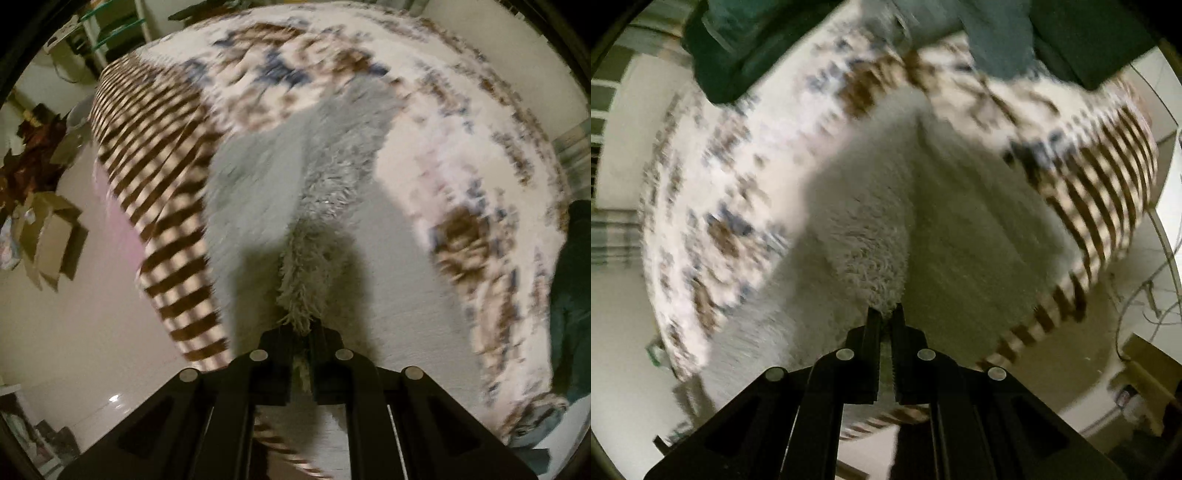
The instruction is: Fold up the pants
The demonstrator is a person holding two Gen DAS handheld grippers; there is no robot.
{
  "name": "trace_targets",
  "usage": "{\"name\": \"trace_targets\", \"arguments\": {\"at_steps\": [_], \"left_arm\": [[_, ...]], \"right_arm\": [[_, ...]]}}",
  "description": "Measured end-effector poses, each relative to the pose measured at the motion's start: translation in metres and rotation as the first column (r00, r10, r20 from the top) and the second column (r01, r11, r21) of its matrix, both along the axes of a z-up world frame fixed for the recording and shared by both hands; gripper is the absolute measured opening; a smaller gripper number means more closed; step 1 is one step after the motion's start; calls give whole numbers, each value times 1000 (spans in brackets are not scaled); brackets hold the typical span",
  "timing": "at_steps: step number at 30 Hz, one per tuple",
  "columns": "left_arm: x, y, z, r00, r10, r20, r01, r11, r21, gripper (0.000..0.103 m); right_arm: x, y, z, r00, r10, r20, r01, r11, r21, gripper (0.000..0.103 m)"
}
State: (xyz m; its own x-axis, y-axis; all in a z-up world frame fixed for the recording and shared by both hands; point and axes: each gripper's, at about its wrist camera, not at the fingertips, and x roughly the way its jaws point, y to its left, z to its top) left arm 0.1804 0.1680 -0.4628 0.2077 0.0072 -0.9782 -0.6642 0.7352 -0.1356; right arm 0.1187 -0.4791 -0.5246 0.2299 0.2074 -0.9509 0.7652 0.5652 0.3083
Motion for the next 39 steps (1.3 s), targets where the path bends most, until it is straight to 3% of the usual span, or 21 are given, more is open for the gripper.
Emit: {"name": "trace_targets", "arguments": {"at_steps": [5,8,12,14,15,16,17,19,22,27,30,33,34,35,37,39], "left_arm": [[-23,9,-52,996,19,-83,-17,1000,21,5],[-34,12,-68,995,29,-94,-28,999,17,6],[-41,3,-48,1000,14,-21,-14,1000,-18,9],[-48,2,-30,999,27,39,-25,997,-74,11],[-51,3,-20,997,37,65,-31,995,-92,15],[-54,5,-10,994,49,94,-39,994,-99,30],[-57,8,1,990,63,127,-51,994,-96,61],[-58,17,20,980,73,188,-59,995,-76,91],[-45,41,33,975,67,213,-71,997,10,91],[-17,109,7,969,162,184,-176,982,64,91],[1,135,-22,969,182,167,-187,982,13,90],[27,142,-46,981,110,161,-108,994,-21,89],[32,142,-51,984,89,156,-87,996,-22,67],[35,142,-60,988,71,139,-68,997,-30,10],[31,147,-69,990,84,115,-80,996,-38,5],[19,156,-67,985,105,139,-104,994,-13,0]], "right_arm": [[-21,8,-45,996,51,-74,-54,998,-31,5],[-28,14,-60,991,84,-105,-89,995,-43,5],[-30,18,-70,983,123,-138,-127,992,-23,7],[-30,21,-69,981,140,-135,-140,990,14,23],[-29,25,-66,981,145,-130,-143,989,23,30],[-28,30,-63,983,144,-118,-141,990,32,46],[-29,34,-58,984,144,-101,-140,989,44,56],[-28,48,-49,984,160,-75,-156,986,56,61],[-21,74,-40,981,189,-43,-186,980,68,67],[3,127,-43,980,200,-12,-198,975,97,68],[17,153,-52,980,197,-25,-194,975,108,68],[34,181,-64,976,213,-51,-208,974,87,68],[40,188,-68,974,220,-59,-215,974,76,68],[45,194,-72,972,226,-65,-222,973,71,68],[56,204,-77,969,236,-79,-232,971,62,68],[63,207,-77,966,243,-86,-239,970,52,68]]}}
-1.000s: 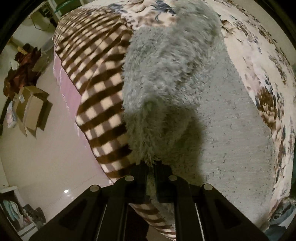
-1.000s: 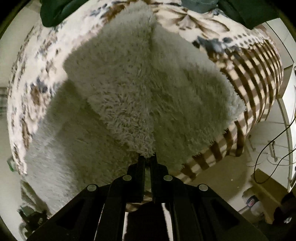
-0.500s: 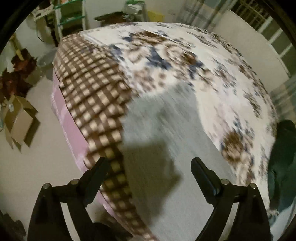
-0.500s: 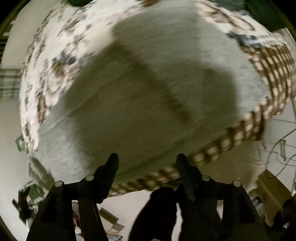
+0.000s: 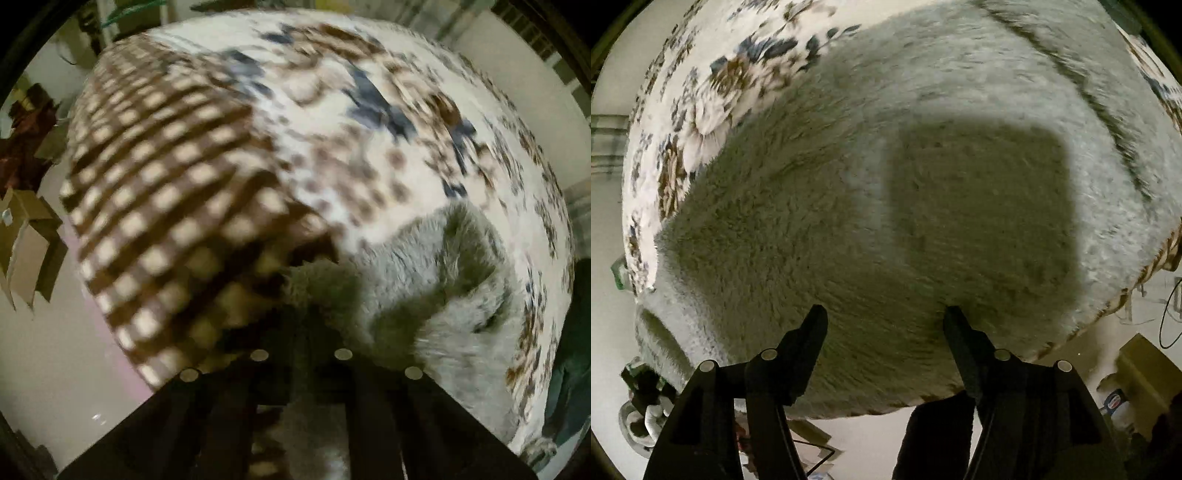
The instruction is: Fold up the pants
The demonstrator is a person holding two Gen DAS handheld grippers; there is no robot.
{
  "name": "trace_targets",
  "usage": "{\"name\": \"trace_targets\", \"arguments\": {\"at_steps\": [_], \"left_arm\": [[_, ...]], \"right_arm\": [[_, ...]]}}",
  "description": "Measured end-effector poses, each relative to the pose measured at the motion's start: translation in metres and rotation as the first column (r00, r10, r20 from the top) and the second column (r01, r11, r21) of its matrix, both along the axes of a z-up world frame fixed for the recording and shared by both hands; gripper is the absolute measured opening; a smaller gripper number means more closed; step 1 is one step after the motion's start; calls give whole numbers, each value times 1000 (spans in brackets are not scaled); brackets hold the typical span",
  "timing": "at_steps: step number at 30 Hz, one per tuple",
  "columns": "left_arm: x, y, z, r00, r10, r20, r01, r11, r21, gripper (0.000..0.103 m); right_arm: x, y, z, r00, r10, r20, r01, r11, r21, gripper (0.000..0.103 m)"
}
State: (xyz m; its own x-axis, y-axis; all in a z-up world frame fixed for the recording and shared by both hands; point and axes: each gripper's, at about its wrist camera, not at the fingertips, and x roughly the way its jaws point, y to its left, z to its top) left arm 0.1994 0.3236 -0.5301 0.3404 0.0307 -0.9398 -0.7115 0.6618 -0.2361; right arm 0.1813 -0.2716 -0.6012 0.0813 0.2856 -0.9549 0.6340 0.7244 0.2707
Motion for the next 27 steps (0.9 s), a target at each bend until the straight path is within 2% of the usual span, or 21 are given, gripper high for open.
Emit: {"name": "trace_targets", "arguments": {"at_steps": [2,3,4,6,7,10,12,14,15,19,22,24,25,27], "left_arm": [[-17,21,3,999,53,-13,-52,998,43,0],[-29,40,1,994,107,-23,-106,994,41,0],[-35,50,-1,991,132,-25,-132,991,23,0],[-52,68,1,983,184,19,-182,981,-71,0],[-55,69,7,983,177,49,-171,978,-116,1],[-49,49,28,984,94,152,-53,967,-249,5],[-41,33,36,983,52,179,3,955,-297,19],[-28,14,39,979,-12,202,75,949,-307,42],[-22,5,38,979,-32,202,95,945,-312,42],[-5,-11,33,975,-52,215,126,930,-346,42],[10,-16,24,979,-93,180,144,943,-299,42],[16,-18,18,982,-105,159,145,953,-266,34],[15,-18,20,979,-106,174,147,958,-245,10],[10,-11,26,979,-109,174,141,973,-183,9]], "right_arm": [[7,5,2,1000,10,4,-10,1000,-11,68],[10,8,3,1000,15,6,-15,1000,-16,68],[12,9,3,1000,21,6,-20,1000,-18,68],[16,14,4,999,36,4,-36,999,-20,68],[16,15,4,999,41,2,-41,999,-19,68],[15,22,2,999,49,-7,-49,999,-16,68],[14,27,-1,999,50,-16,-51,999,-16,68],[12,31,-1,999,44,-21,-44,999,-9,68],[12,33,-1,999,43,-20,-43,999,-5,68],[15,41,4,998,57,-3,-57,998,-10,68],[17,44,5,998,60,5,-60,998,-14,68],[15,43,4,999,48,4,-48,999,-9,68],[15,42,3,999,39,6,-39,999,-6,68],[13,40,4,1000,28,15,-28,1000,-3,68]]}}
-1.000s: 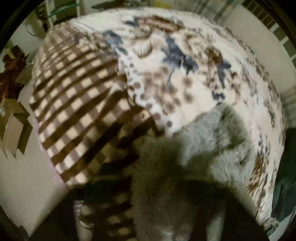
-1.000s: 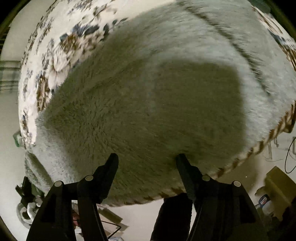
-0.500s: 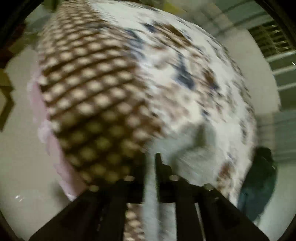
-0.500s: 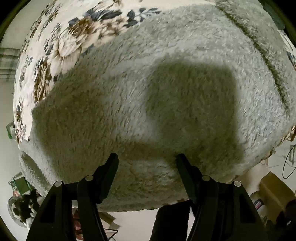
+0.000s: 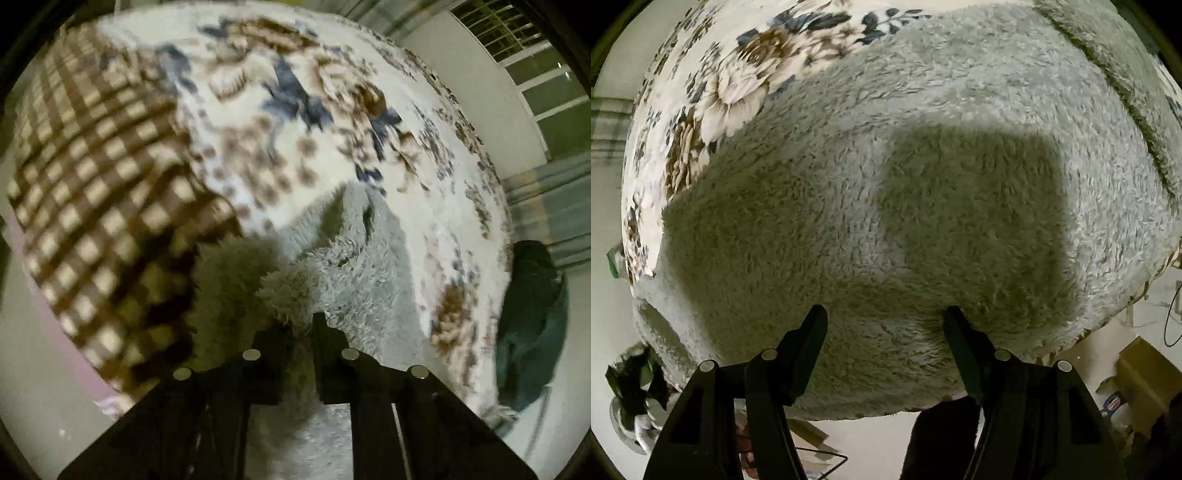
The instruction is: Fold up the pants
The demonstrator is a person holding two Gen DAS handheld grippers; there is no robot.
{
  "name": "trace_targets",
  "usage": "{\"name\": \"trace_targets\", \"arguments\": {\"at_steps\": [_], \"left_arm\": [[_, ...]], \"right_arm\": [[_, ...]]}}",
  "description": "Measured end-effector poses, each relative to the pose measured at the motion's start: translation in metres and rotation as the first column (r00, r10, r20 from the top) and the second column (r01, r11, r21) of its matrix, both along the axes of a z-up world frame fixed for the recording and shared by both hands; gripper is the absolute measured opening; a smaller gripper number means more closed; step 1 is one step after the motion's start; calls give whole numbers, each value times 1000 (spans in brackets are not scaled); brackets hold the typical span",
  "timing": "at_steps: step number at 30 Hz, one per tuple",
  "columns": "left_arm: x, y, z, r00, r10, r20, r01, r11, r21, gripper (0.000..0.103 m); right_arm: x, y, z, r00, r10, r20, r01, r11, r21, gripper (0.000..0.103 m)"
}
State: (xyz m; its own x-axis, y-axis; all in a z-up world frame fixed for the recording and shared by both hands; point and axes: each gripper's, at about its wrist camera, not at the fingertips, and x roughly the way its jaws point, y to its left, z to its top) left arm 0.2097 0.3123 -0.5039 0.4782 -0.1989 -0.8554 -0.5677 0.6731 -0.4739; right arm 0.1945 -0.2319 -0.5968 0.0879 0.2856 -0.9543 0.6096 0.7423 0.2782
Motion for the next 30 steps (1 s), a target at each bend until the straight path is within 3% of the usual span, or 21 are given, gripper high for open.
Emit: {"name": "trace_targets", "arguments": {"at_steps": [2,4,9,13,15,18,19,22,25,27,28,30], "left_arm": [[-7,15,1,999,41,-2,-41,999,33,8],[-11,32,-9,997,73,-29,-72,997,20,8],[-14,34,-26,995,11,-96,-7,999,41,11],[-14,20,-2,993,-14,-120,26,995,92,15],[-17,7,17,992,-18,-129,39,986,162,24],[-16,-22,44,990,-44,-136,80,958,274,56],[-17,-38,54,989,-62,-131,101,943,317,73],[-22,-84,67,983,-125,-134,169,903,395,76],[-20,-129,59,965,-203,-167,254,883,395,76],[-26,-159,47,946,-243,-213,310,869,385,76],[-30,-177,41,934,-269,-233,342,861,377,76],[-39,-201,36,919,-289,-268,377,841,388,76]], "right_arm": [[-4,-5,3,1000,-9,12,9,1000,-4,68],[-7,-10,2,1000,-18,14,18,1000,-4,68],[-20,-29,-1,998,-69,12,69,998,10,68],[-31,-46,5,993,-114,35,114,993,22,68],[-37,-63,16,987,-143,67,143,990,2,72],[-46,-94,40,976,-178,127,189,979,-82,79],[-46,-108,50,973,-177,146,198,970,-140,79],[-34,-147,61,979,-150,140,189,925,-330,85],[-10,-170,43,990,-80,112,119,907,-404,86],[5,-177,23,999,-7,49,28,895,-445,86],[9,-182,14,1000,16,13,-8,878,-479,82],[2,-198,9,1000,-2,6,4,870,-493,37]]}}
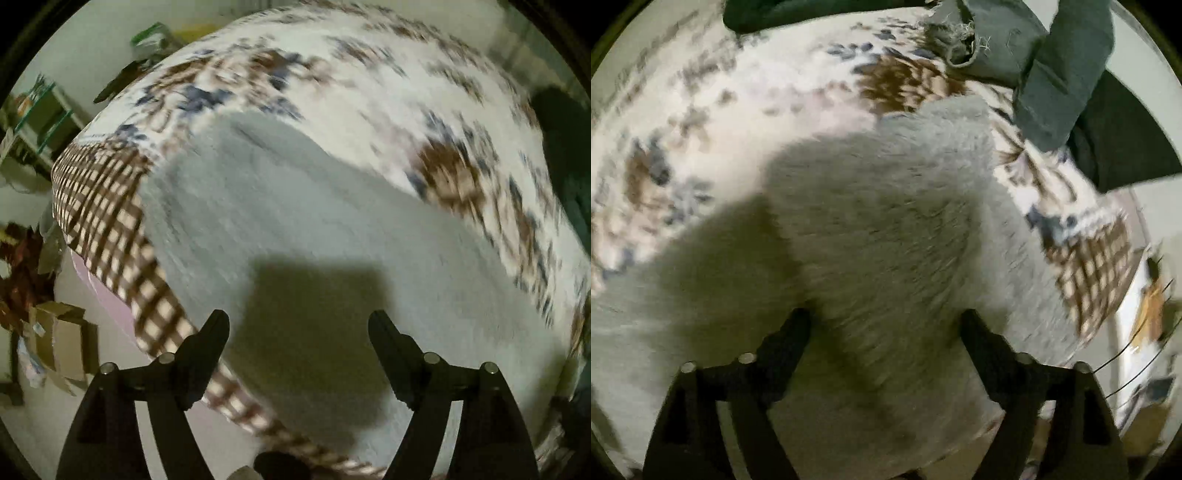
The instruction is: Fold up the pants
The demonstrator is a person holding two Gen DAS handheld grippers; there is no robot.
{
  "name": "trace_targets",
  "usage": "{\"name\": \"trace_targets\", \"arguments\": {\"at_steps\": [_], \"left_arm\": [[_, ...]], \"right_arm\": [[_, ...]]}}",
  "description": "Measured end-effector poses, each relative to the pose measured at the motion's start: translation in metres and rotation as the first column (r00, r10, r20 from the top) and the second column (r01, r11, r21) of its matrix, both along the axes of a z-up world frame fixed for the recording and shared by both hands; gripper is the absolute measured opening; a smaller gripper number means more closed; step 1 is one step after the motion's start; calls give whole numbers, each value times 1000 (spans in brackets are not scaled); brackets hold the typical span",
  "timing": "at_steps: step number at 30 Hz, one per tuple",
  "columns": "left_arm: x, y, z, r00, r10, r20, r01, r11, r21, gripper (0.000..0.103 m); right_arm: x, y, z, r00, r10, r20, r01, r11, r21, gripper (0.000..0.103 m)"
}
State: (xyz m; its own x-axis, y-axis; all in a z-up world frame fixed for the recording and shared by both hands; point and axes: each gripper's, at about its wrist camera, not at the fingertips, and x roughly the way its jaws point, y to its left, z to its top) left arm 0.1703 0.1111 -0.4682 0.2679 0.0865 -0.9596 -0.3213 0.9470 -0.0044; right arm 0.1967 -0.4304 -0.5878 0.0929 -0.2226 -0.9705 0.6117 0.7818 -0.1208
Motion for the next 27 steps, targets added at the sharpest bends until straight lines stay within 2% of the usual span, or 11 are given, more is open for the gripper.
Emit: {"name": "trace_targets", "arguments": {"at_steps": [1,3,6,8,11,13,17,21,23,25,27], "left_arm": [[-6,-11,-2,1000,-11,-10,11,1000,3,76],[-13,-27,-7,999,-16,-41,16,1000,10,76],[-23,-41,-17,996,8,-89,-9,1000,-19,76],[-26,-46,-25,993,27,-119,-33,998,-48,76],[-28,-51,-35,985,63,-161,-78,993,-89,76],[-29,-50,-41,979,100,-177,-120,987,-107,76],[-24,-40,-51,962,192,-194,-221,966,-138,76],[-16,-33,-74,945,243,-221,-283,944,-170,74],[-13,-34,-79,948,244,-202,-281,943,-179,33],[-11,-37,-78,951,241,-192,-273,948,-161,15],[-11,-39,-69,961,230,-156,-253,956,-147,9]], "right_arm": [[-12,-15,2,997,-70,18,70,997,16,20],[-46,-47,9,969,-233,82,226,970,86,20],[-102,-90,2,894,-433,116,385,875,295,20],[-136,-110,-3,834,-538,125,449,792,414,32],[-172,-124,4,757,-621,201,468,731,496,59],[-181,-124,4,731,-641,234,435,701,565,59],[-178,-112,-9,717,-653,244,342,634,694,59],[-157,-94,-32,733,-635,243,308,630,713,59],[-152,-83,-38,735,-635,236,312,626,714,43],[-143,-77,-40,759,-610,228,321,655,684,12],[-136,-75,-32,768,-587,256,316,695,646,11]]}}
